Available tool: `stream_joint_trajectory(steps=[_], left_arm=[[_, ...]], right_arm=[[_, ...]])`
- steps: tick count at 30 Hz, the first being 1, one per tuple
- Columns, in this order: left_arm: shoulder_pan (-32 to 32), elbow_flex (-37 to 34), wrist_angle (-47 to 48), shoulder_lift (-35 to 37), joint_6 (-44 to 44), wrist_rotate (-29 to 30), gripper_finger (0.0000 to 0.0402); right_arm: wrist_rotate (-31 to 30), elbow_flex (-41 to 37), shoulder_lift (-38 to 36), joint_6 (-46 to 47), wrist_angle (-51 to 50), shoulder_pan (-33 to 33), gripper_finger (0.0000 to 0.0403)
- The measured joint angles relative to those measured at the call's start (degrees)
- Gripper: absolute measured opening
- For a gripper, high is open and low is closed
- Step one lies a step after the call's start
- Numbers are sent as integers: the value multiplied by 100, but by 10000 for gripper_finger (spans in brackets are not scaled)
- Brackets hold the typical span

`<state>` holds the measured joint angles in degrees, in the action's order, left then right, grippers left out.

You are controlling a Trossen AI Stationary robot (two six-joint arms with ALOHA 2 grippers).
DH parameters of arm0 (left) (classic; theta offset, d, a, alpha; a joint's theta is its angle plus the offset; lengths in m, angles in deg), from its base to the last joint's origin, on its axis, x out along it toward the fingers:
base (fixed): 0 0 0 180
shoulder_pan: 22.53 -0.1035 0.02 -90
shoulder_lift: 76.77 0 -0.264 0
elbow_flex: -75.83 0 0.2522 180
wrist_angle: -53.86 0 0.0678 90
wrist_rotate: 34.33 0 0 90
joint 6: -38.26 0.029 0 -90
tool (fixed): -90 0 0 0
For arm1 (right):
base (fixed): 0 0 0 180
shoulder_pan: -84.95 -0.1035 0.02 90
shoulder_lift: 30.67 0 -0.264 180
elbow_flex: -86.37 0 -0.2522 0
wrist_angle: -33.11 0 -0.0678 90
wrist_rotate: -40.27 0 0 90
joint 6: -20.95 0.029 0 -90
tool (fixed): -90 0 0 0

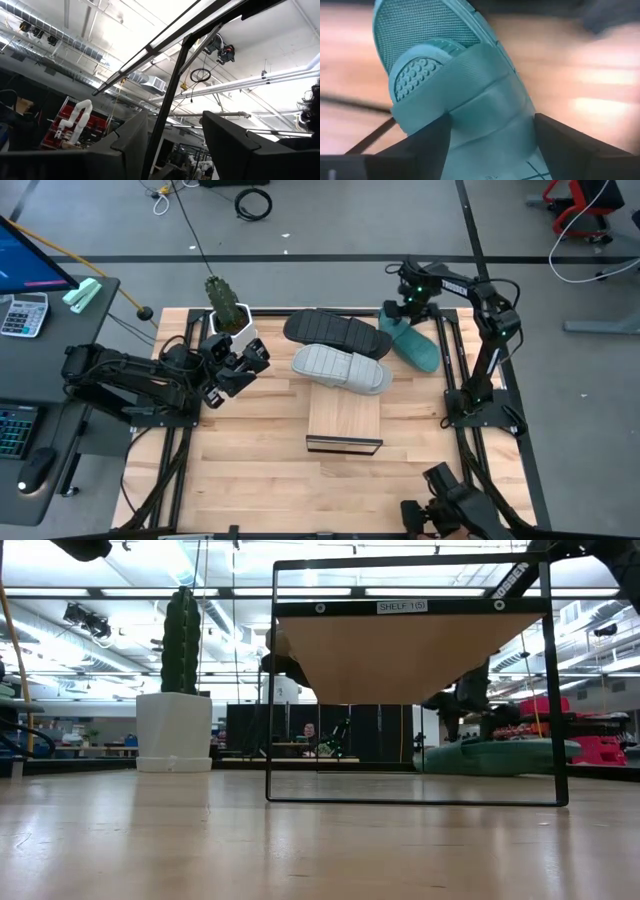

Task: Pick and place slides into the shelf
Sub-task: Put the green slides on the shelf

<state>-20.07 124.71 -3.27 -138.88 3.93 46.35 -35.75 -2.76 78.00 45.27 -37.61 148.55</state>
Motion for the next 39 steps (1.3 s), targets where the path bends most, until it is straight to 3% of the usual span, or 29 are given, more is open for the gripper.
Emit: stream_joint_trajectory(steps=[4,12,27,39], left_arm=[[0,0,2,0,32,2,198],[0,0,4,0,46,0,193],[0,0,18,0,44,0,189],[0,0,20,0,46,2,184]], right_arm=[[464,-9,-141,-14,128,-6,261],[212,-3,-105,-30,139,-102,228],[-75,-184,-126,-258,270,-213,83],[-208,-203,-407,-229,234,-195,62]])
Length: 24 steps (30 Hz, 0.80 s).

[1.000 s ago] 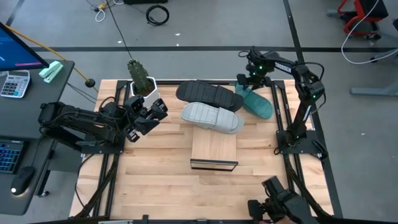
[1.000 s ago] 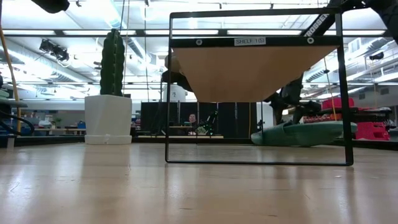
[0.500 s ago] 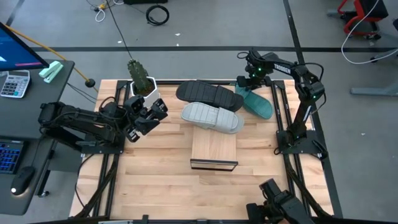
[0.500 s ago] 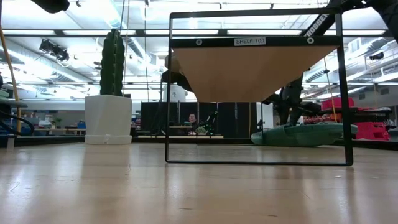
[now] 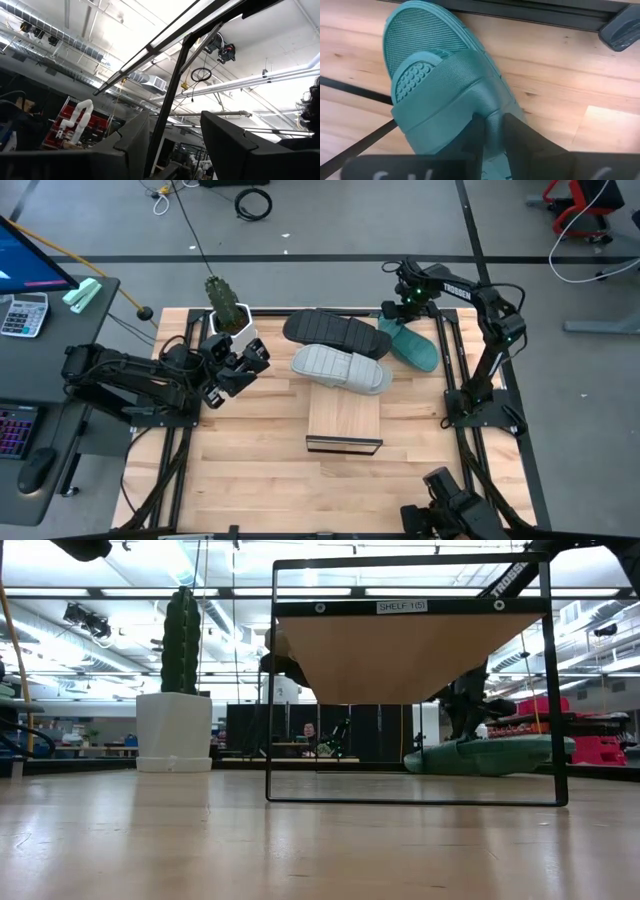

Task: Pick and place slides into the shelf
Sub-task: Put the green slides on the shelf

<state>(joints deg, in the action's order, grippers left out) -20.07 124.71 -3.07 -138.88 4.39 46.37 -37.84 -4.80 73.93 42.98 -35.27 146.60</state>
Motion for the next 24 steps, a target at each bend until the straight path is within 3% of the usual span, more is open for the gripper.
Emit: stream_joint_trajectory(steps=[8,24], left_arm=[[0,0,0,-1,2,-2,182],[4,0,2,-1,-4,-2,179]], right_arm=[[72,4,-232,14,-26,19,3],[165,8,-252,-121,-251,-3,20]])
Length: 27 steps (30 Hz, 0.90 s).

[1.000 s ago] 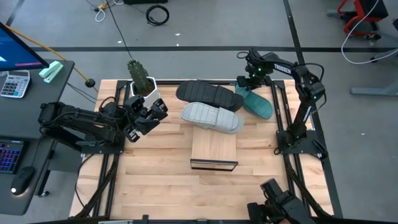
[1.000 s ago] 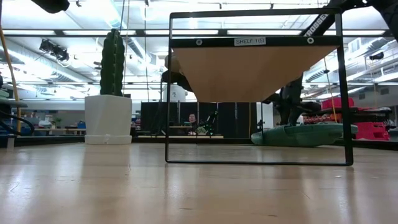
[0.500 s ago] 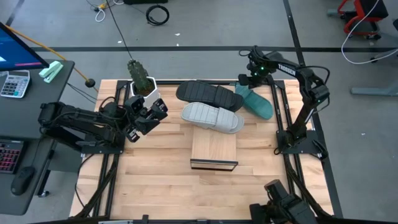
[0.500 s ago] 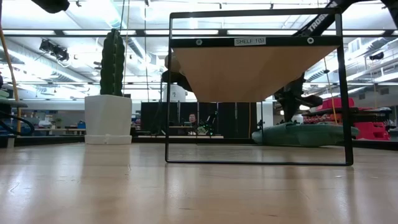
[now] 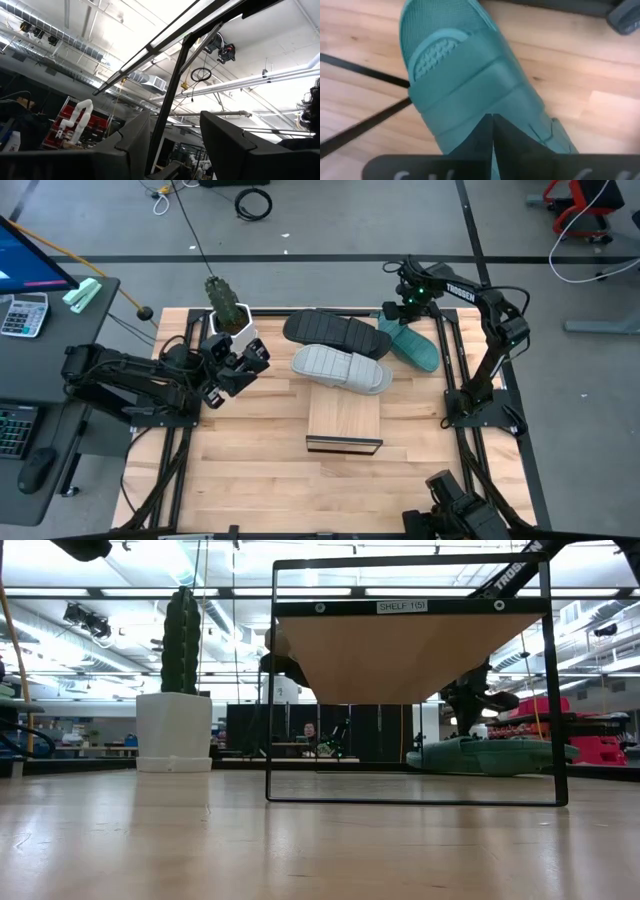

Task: Pick and place slides into the shelf
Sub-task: Put the green slides on the shelf

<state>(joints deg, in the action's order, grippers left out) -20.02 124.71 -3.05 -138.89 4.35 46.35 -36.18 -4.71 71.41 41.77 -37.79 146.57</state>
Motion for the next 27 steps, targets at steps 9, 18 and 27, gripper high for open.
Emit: stream_joint_trajectory(steps=[9,18,27], left_arm=[[0,0,0,1,-2,0,184],[-4,0,0,1,7,-4,183],[-4,0,0,1,4,-94,179]], right_arm=[[-234,4,-286,225,-233,150,102],[-210,-324,-590,1082,-230,12,226],[145,-1867,-1453,2263,1891,-153,218]])
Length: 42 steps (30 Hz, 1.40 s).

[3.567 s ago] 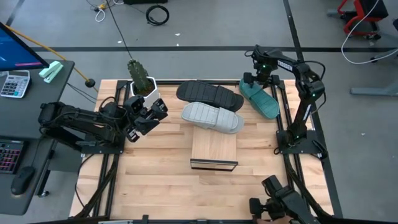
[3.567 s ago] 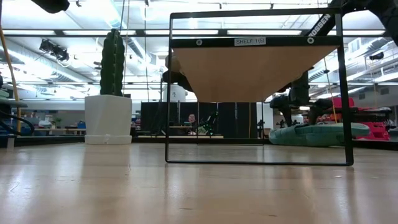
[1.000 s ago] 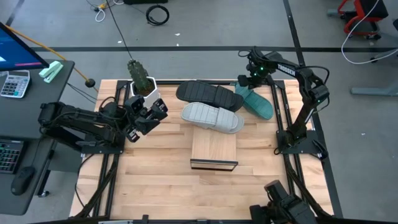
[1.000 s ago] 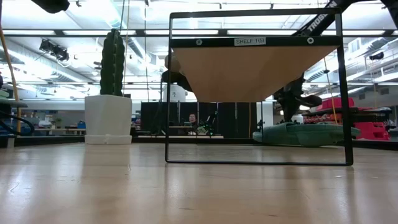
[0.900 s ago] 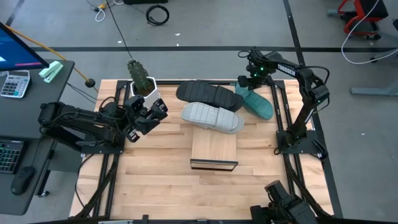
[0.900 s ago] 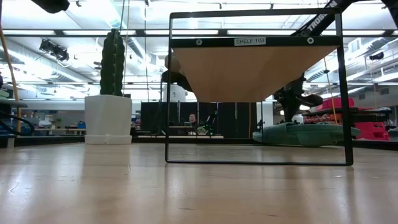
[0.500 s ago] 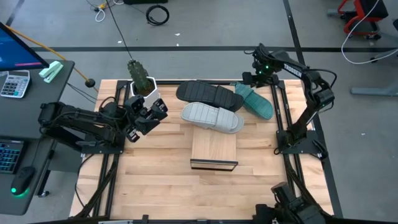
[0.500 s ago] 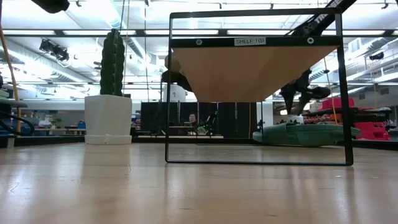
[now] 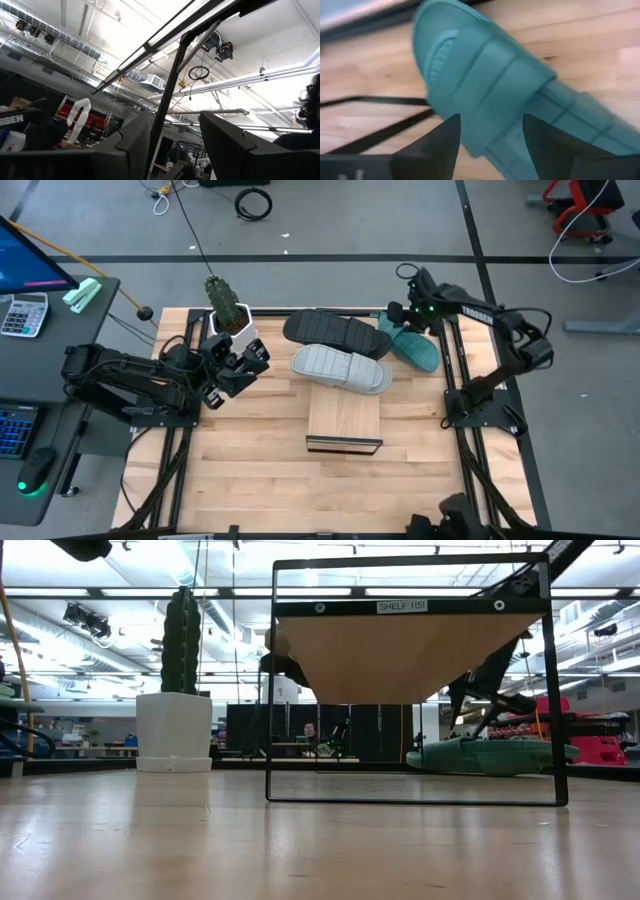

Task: Pick and place slides into the shelf
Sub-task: Put the green slides on the shelf

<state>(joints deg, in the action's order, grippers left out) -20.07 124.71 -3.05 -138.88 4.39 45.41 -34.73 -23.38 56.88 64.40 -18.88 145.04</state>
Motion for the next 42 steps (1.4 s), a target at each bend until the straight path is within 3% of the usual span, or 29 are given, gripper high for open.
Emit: stream_joint_trajectory(steps=[6,13,23,36,42], left_arm=[[0,0,1,-1,-11,0,178],[1,0,0,-2,-44,1,175],[0,0,0,0,-48,4,175],[0,0,3,0,-48,4,174],[0,0,28,-1,-48,4,176]], right_arm=[[-12,-830,-415,465,587,55,184],[-49,-1449,-802,1199,1772,-20,173],[-77,-1526,-701,1507,2136,-83,172],[-818,-1516,-306,1571,2442,-386,169],[-1051,-1525,-294,1556,2517,-450,125]])
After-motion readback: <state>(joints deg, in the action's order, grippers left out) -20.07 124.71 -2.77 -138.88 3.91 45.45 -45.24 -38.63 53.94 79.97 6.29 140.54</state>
